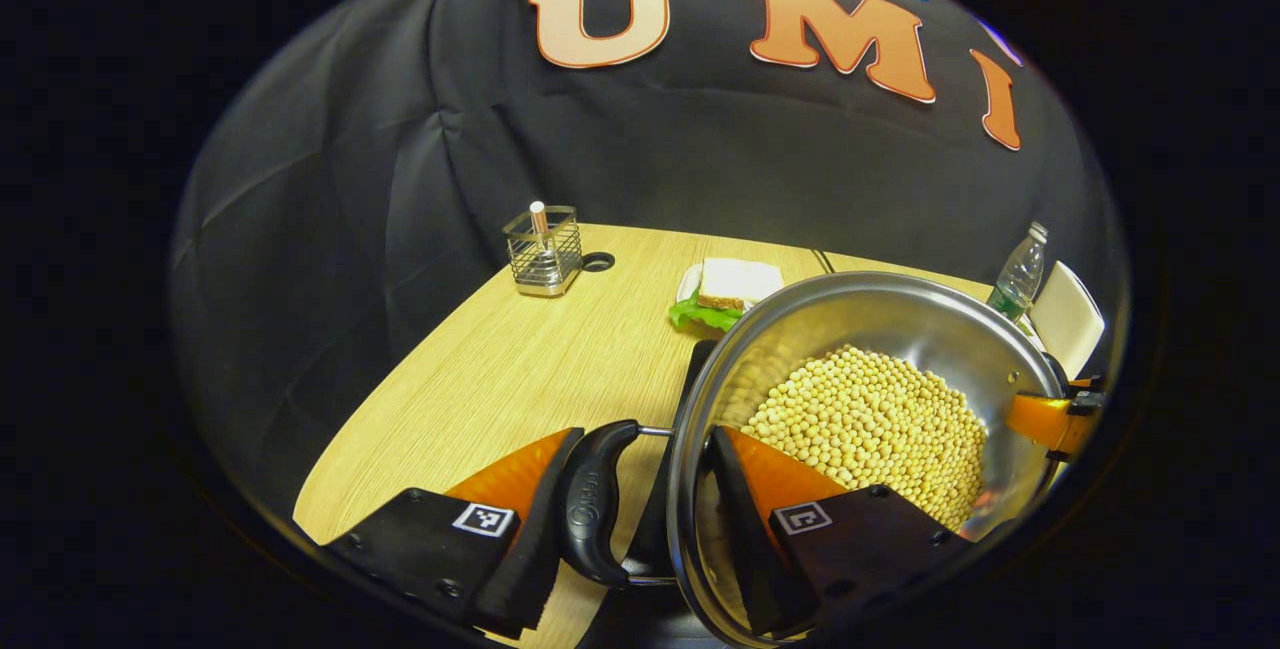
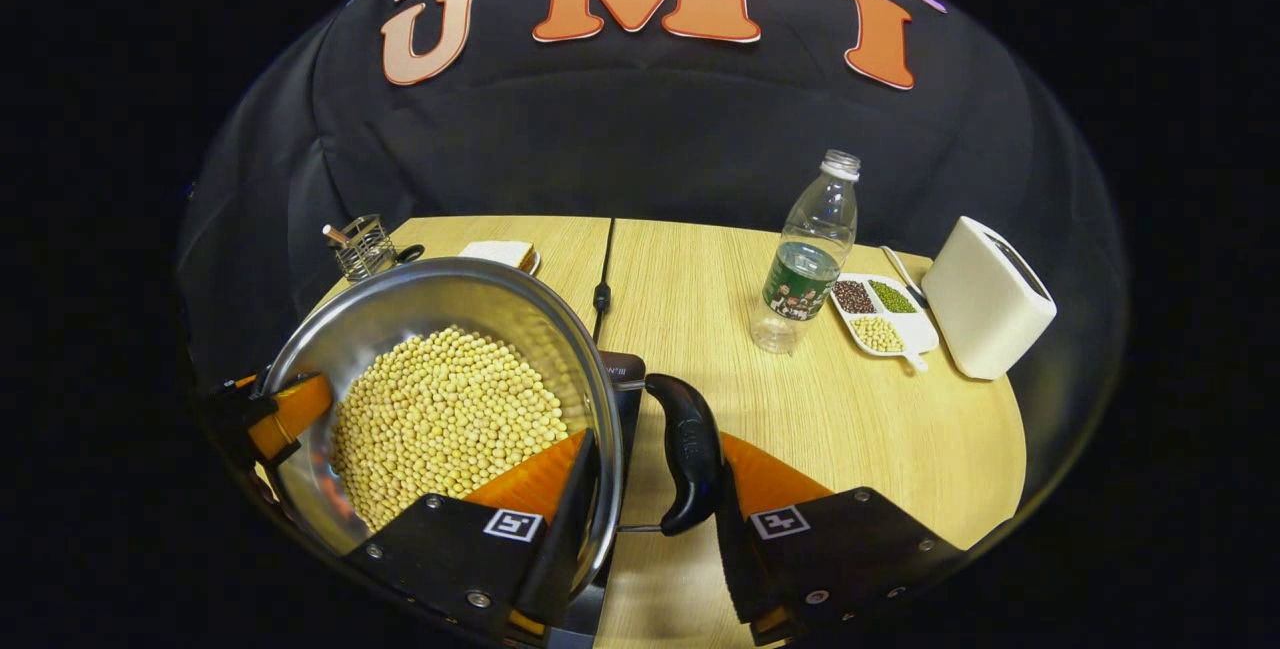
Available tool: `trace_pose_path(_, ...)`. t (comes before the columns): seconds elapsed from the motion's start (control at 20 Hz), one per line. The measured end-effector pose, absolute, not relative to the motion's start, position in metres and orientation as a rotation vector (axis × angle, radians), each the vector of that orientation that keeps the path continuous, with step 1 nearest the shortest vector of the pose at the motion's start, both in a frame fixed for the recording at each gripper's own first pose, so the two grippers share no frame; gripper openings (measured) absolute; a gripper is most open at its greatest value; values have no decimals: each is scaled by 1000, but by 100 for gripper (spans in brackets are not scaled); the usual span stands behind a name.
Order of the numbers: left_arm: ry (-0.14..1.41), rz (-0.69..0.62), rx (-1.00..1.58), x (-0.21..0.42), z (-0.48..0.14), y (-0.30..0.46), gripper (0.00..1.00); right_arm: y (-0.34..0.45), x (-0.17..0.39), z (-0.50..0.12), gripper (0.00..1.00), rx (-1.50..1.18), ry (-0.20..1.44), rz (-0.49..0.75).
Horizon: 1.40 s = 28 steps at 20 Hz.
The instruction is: First push the handle of the pot to place it horizontally, then grasp the pot with both hands and set it on the induction cooktop.
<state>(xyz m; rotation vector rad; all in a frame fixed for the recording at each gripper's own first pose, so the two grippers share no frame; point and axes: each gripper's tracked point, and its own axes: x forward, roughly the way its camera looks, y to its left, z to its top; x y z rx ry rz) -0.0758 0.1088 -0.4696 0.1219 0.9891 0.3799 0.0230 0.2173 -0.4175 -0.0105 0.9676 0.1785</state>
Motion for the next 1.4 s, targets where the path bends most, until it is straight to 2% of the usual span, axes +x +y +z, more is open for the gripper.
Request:
trace_pose_path(0.05,994,382,121,-76,-469,109,79,218,23,-418,57,-9,971,178)
trace_pose_path(0.1,998,383,118,-76,-469,109,80,219,23,-419,61,-12,975,180)
trace_pose_path(0.25,995,385,117,-74,-468,109,77,218,23,-418,61,-4,980,179)
trace_pose_path(0.4,992,378,109,-75,-469,108,80,219,23,-420,61,17,985,186)
trace_pose_path(0.45,993,378,112,-75,-469,108,78,219,22,-421,64,22,989,192)
trace_pose_path(0.5,985,379,113,-72,-464,106,81,220,21,-422,65,31,1000,196)
trace_pose_path(0.75,931,415,127,-64,-446,108,83,214,40,-384,77,46,848,227)
trace_pose_path(0.95,716,455,241,-36,-372,113,84,195,51,-344,83,35,702,230)
trace_pose_path(1.0,662,451,250,-29,-345,107,89,187,54,-331,84,25,660,222)
trace_pose_path(1.05,606,443,250,-22,-321,101,86,179,56,-314,86,14,615,216)
trace_pose_path(1.2,460,391,217,-7,-263,71,87,158,54,-255,89,7,472,212)
trace_pose_path(1.25,417,373,207,-4,-241,61,92,152,54,-235,89,9,427,214)
trace_pose_path(1.3,370,354,201,-3,-215,50,92,144,53,-216,89,11,386,209)
trace_pose_path(1.4,288,312,195,-2,-166,32,85,125,45,-181,91,9,306,197)
